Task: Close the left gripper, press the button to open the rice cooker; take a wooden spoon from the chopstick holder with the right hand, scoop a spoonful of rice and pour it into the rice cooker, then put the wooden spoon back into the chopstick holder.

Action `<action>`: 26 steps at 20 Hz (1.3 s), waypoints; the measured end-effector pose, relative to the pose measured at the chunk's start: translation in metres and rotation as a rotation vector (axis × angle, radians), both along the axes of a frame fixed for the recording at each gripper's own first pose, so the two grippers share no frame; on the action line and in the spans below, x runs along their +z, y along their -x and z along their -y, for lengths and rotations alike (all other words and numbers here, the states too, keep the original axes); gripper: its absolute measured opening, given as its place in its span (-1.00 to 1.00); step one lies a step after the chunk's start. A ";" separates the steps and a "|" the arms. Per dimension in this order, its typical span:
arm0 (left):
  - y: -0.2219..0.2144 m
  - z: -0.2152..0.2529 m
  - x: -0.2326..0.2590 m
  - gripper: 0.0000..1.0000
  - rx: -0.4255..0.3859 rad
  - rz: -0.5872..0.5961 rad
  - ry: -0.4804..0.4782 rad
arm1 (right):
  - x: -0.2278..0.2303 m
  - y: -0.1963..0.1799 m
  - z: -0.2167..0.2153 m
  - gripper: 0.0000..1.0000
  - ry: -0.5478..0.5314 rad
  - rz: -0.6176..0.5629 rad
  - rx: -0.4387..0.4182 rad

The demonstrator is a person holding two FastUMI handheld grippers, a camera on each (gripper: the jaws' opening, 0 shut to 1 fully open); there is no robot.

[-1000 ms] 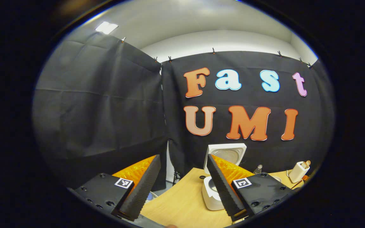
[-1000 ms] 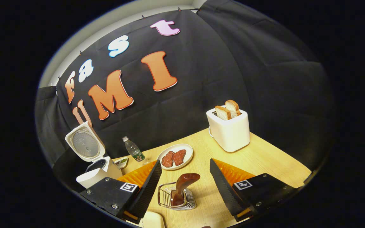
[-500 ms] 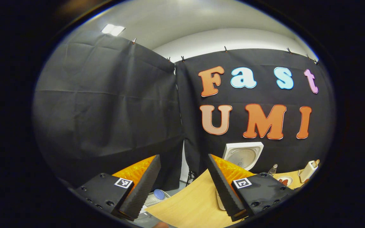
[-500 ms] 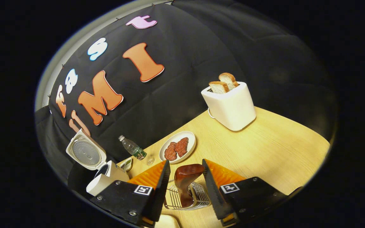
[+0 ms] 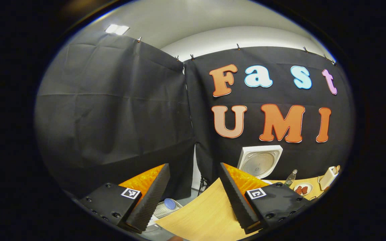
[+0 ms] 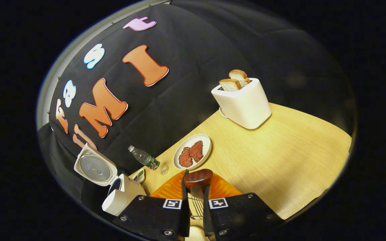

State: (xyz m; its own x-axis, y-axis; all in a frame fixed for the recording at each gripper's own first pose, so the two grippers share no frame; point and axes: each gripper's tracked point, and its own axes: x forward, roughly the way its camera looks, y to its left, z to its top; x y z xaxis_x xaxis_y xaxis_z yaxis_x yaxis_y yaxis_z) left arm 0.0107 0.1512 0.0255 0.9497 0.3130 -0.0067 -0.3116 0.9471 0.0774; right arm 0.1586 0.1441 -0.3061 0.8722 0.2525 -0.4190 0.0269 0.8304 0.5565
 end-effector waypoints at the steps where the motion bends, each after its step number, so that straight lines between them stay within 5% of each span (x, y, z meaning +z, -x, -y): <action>1: -0.002 -0.004 0.001 0.97 -0.002 0.001 0.000 | 0.006 -0.002 -0.001 -0.72 0.001 0.009 -0.001; 6: -0.018 -0.024 0.007 0.97 -0.031 0.022 0.033 | 0.049 0.002 -0.005 -0.72 0.016 0.061 -0.023; 15: -0.059 -0.054 0.000 0.99 -0.120 0.014 0.028 | 0.144 0.065 -0.046 -0.72 0.098 0.232 0.033; 26: -0.103 -0.081 -0.003 0.99 -0.264 0.004 0.008 | 0.110 0.147 -0.105 -0.72 0.302 0.245 0.088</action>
